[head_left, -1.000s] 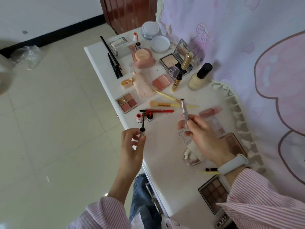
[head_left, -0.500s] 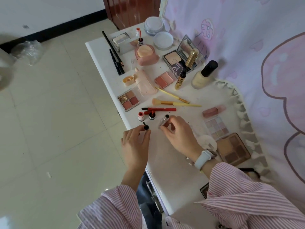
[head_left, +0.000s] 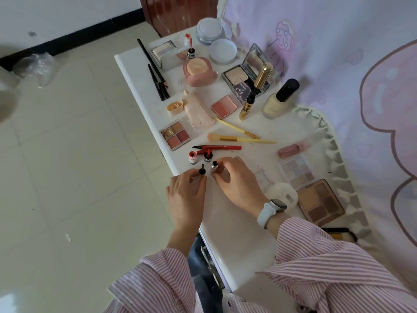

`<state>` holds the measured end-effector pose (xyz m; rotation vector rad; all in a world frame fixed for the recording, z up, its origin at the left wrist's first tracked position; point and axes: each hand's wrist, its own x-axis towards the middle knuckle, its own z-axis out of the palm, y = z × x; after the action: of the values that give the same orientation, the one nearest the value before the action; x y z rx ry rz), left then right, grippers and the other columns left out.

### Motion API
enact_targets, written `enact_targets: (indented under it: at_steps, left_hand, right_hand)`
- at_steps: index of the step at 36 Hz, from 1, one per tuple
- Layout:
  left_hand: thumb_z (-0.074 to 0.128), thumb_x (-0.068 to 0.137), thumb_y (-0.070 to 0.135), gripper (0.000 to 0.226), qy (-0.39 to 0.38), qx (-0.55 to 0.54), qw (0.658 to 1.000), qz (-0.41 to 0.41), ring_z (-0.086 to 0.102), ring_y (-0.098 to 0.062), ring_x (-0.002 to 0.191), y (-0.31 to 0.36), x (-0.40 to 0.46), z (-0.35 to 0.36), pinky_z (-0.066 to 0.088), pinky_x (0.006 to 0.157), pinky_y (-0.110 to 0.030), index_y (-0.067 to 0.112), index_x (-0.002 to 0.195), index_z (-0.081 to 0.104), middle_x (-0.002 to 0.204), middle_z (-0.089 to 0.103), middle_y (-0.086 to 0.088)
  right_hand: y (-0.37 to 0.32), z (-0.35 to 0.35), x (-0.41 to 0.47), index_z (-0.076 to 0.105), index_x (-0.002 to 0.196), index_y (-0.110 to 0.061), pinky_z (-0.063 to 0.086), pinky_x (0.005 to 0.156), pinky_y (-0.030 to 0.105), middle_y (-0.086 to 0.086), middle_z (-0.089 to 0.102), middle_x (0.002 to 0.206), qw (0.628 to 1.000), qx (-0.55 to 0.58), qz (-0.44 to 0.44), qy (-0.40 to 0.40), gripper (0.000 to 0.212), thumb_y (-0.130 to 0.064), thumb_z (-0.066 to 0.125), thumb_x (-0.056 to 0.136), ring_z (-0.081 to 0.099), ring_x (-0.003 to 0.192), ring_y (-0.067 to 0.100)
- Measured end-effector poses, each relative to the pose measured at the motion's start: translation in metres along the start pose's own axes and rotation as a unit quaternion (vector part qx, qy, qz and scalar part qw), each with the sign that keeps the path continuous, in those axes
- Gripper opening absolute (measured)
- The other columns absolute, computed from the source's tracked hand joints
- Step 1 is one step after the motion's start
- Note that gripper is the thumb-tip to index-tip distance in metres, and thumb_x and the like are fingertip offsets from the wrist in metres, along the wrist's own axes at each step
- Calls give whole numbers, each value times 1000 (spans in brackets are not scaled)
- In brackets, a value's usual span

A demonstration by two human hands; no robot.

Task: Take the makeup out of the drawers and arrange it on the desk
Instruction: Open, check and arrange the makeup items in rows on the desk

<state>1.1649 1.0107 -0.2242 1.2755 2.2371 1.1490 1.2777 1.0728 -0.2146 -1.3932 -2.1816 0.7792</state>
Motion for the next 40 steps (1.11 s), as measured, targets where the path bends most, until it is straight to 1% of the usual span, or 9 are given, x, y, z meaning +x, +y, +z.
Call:
enact_targets:
  at_steps: [4,7,11,16,21,25,29,36,40]
  left_hand:
    - [73,78,12,22,-8,-13,1000,-16,59,-23,87,-2,-2,-1,29,78,-21,13,98,66,91,61,12]
    - [74,77,11,31,-5,-22,1000,-16,59,-22,87,-2,-4,-2,42,83,-35,9,105,63,95,61,3]
    - [67,78,23,37,31,-48,998,1,56,-21,93,-2,-12,-4,47,84,-42,16,112,53,106,51,4]
    - [54,83,21,24,35,16,995,89,48,-20,99,-2,-32,-3,33,89,-24,7,102,58,101,60,-12]
    - [53,85,14,19,-27,48,978,202,52,-21,100,3,-51,2,38,88,-30,5,92,68,96,66,-7]
    - [55,83,18,25,-96,82,966,226,50,-24,113,4,-63,9,36,96,-37,8,101,68,112,65,-8]
    - [52,86,23,31,-142,118,956,230,42,-28,124,-3,-70,11,27,107,-41,11,112,63,127,57,-11]
    - [47,88,27,33,-156,143,950,231,40,-27,126,-2,-68,9,25,108,-41,13,114,61,128,56,-10]
    - [47,87,28,33,-168,138,949,227,40,-26,125,-2,-67,8,24,108,-39,13,113,61,128,56,-9]
  right_hand:
    - [0,-2,-1,57,112,-12,39,71,21,-2,62,91,999,16,12,-28,30,-18,64,84,42,86,8]
    - [2,-7,-4,51,124,-9,32,74,14,2,58,96,999,19,12,-46,43,-14,65,83,37,86,7]
    - [4,-25,-10,54,119,-7,34,78,17,3,55,97,1000,17,3,-9,36,-18,55,84,36,85,4]
    - [30,-66,-3,61,106,-6,41,81,41,13,59,101,982,-175,10,75,31,-12,49,78,54,96,32]
    - [60,-92,5,51,125,-15,26,103,49,11,38,139,938,-306,158,-38,47,-11,55,78,26,132,33]
    - [82,-95,13,56,115,-9,29,102,42,15,50,124,946,-269,175,-57,41,-19,48,75,35,125,38]
    - [85,-95,21,56,113,-7,21,103,34,15,53,120,958,-226,168,-47,36,-12,54,78,39,121,33]
    - [98,-96,22,53,111,-12,24,84,29,15,56,111,963,-231,139,-17,28,-9,49,82,45,107,36]
    - [71,-109,7,51,114,-6,29,81,26,15,56,109,982,-132,124,46,25,-11,51,89,47,102,31]
